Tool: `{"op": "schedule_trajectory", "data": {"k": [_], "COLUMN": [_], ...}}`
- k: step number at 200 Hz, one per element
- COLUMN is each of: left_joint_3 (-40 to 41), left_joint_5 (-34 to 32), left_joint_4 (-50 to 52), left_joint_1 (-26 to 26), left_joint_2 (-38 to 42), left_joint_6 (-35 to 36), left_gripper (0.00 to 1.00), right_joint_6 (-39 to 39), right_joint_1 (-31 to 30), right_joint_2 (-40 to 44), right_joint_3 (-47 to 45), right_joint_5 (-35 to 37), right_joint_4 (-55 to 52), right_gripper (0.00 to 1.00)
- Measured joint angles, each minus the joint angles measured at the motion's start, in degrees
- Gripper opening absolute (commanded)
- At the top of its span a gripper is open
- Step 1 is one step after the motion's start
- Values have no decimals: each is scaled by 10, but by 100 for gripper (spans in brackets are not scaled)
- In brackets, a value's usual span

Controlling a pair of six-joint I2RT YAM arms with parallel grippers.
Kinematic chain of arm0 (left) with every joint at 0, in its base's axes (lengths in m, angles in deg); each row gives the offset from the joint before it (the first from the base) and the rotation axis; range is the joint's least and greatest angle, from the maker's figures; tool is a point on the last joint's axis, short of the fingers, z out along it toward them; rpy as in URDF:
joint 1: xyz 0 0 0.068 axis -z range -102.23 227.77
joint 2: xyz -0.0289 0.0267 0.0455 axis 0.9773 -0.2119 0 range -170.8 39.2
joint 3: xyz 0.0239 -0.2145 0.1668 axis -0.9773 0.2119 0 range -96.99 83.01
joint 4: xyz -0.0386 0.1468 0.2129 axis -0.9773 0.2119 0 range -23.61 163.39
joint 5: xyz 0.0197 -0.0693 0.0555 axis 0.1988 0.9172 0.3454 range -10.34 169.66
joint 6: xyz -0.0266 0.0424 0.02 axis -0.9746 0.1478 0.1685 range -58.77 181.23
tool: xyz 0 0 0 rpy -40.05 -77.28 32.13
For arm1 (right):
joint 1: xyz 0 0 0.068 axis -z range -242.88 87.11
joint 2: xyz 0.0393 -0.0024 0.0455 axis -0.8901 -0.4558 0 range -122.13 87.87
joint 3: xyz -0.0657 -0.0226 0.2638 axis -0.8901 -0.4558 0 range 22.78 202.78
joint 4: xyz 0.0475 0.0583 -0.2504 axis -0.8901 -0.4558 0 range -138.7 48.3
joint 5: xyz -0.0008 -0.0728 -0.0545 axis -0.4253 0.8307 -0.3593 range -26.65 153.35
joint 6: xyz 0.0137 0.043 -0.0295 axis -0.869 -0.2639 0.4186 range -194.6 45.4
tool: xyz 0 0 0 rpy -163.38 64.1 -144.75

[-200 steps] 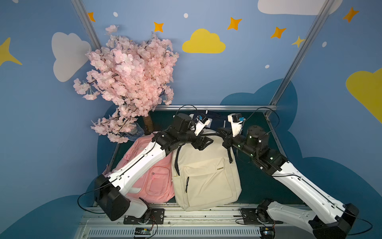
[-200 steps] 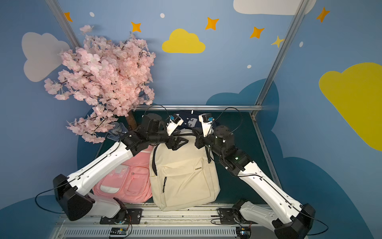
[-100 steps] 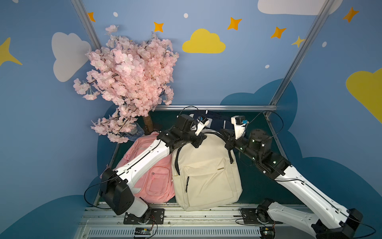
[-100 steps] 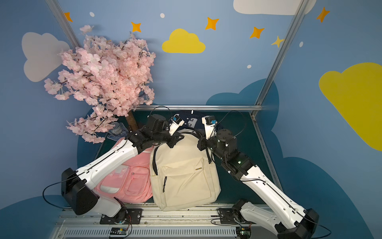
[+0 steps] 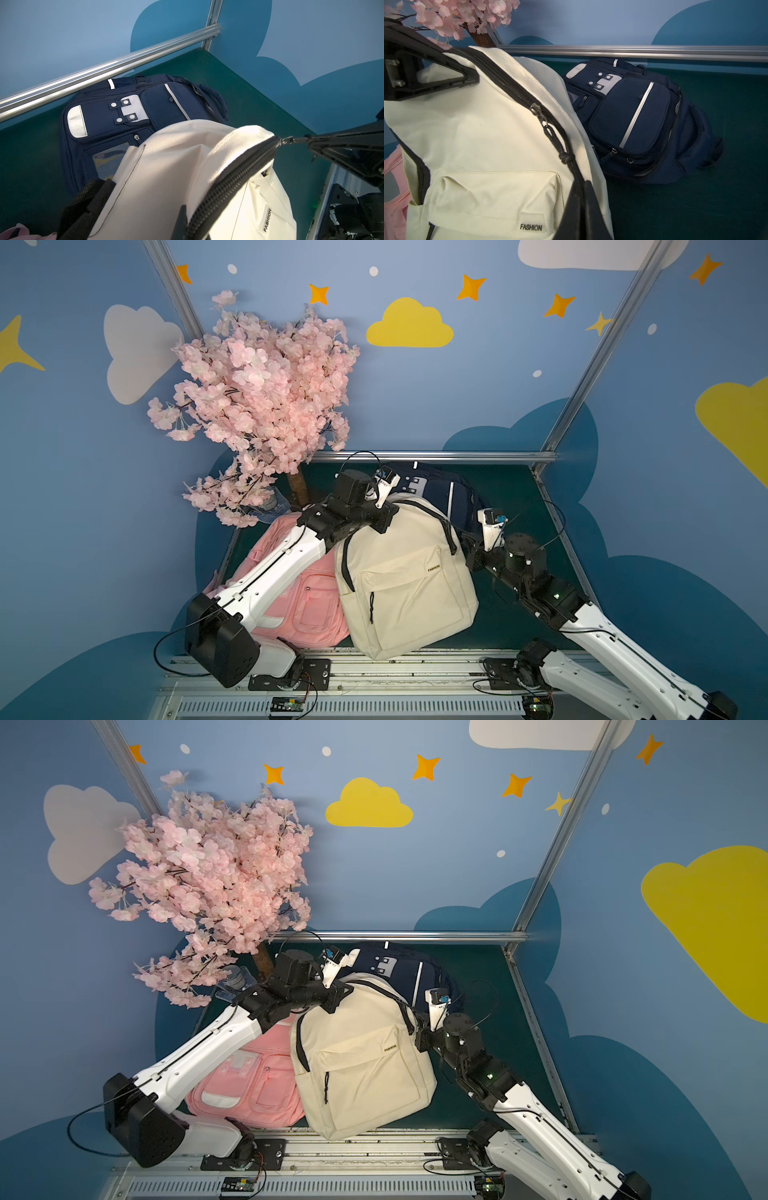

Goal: Zip up the backpack
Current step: Zip the zipper on the backpack.

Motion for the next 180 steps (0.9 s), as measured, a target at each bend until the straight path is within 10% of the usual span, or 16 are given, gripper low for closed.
{"op": "schedule_trajectory", "data": {"k": [102, 180], "left_joint_3": [-40, -40], "left_joint_5": [29, 79], "left_joint_4": [31, 5], "left_joint_1": [-24, -5], "left_joint_2": [-28, -32], "left_joint_6": [-34, -8], "left_gripper": [4, 8], "right_joint_6": [-115, -66], "right_joint_1": [-17, -7], "right_joint_2": [59, -12], "right_joint_3": [-149, -15], "right_joint_5": [-10, -9], "right_joint_4": [32, 6], "right_gripper": [0, 0]}}
